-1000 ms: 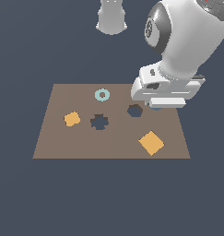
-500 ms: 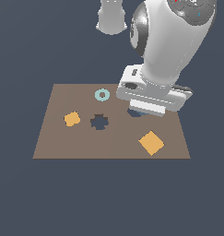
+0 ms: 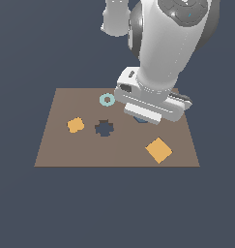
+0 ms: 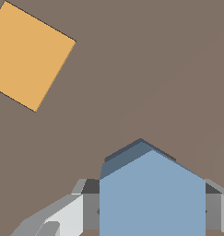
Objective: Insert a designated object into the corresponding slot on a board.
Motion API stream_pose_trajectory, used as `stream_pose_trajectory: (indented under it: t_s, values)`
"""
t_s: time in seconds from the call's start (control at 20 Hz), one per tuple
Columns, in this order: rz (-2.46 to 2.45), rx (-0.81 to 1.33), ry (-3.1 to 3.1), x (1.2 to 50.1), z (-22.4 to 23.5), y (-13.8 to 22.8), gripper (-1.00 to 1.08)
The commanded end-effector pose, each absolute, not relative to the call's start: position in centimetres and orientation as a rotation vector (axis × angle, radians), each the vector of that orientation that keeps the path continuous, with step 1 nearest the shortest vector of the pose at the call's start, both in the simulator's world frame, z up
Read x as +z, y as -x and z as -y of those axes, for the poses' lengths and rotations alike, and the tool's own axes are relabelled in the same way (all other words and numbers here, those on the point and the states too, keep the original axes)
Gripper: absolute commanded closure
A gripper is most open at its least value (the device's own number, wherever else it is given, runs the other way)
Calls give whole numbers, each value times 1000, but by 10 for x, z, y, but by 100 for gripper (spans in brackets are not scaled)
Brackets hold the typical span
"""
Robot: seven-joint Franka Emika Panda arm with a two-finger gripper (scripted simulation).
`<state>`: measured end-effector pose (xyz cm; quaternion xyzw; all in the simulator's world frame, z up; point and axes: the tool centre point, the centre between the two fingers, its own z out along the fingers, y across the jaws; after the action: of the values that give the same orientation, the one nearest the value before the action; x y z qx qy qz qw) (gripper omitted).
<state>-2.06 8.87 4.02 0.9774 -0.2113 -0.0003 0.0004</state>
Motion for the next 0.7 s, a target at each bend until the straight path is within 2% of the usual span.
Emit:
stream_pose_trajectory:
  t_s: [0.0,0.3,0.35,0.65]
  values:
    - [664,-1,-3070,40,-89,21,108]
    - [677,-2,-3067,31,-88,21,108]
    - [677,-2,-3067,31,-88,21,-92]
    - [677,-2,-3067,31,-88,21,-92]
